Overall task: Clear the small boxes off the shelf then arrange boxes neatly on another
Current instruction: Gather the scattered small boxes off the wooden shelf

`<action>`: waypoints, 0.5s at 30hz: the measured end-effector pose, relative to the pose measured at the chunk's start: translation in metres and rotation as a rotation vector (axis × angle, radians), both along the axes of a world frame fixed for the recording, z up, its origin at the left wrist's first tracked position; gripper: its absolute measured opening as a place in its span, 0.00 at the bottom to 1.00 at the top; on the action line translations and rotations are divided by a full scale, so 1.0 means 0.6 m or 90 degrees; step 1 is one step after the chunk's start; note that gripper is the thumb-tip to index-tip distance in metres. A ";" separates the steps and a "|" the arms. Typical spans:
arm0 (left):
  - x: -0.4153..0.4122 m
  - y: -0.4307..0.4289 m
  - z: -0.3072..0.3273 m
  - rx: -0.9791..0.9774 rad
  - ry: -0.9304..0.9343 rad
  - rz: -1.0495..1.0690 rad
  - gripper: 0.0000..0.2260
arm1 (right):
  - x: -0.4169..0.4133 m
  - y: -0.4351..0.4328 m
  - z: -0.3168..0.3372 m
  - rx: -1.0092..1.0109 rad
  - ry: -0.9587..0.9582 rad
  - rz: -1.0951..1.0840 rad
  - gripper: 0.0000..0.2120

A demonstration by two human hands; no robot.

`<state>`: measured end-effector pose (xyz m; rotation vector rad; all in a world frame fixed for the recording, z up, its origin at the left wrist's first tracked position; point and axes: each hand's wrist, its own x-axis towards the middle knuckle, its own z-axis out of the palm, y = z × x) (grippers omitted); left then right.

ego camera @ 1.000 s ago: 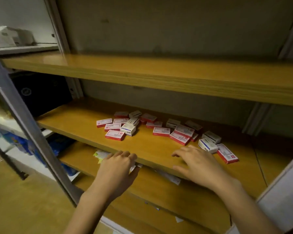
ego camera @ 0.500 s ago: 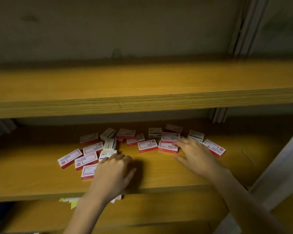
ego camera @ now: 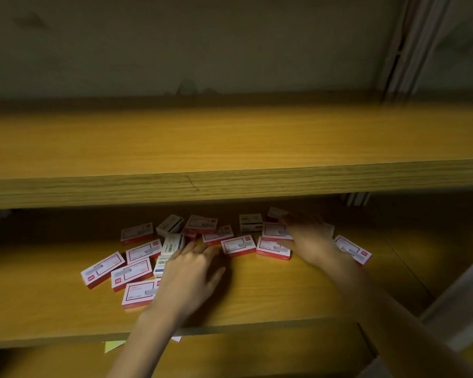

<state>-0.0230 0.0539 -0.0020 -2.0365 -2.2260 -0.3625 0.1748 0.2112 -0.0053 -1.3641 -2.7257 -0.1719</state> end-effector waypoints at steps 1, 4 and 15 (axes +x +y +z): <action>0.001 0.009 -0.001 0.005 -0.002 -0.004 0.19 | 0.003 -0.004 0.002 0.013 0.003 0.000 0.24; 0.005 0.042 -0.006 0.019 -0.010 -0.022 0.20 | 0.015 -0.023 0.007 0.041 0.017 -0.014 0.24; 0.009 0.125 -0.033 -0.074 -0.005 -0.062 0.23 | 0.075 -0.083 0.028 0.053 0.095 -0.028 0.25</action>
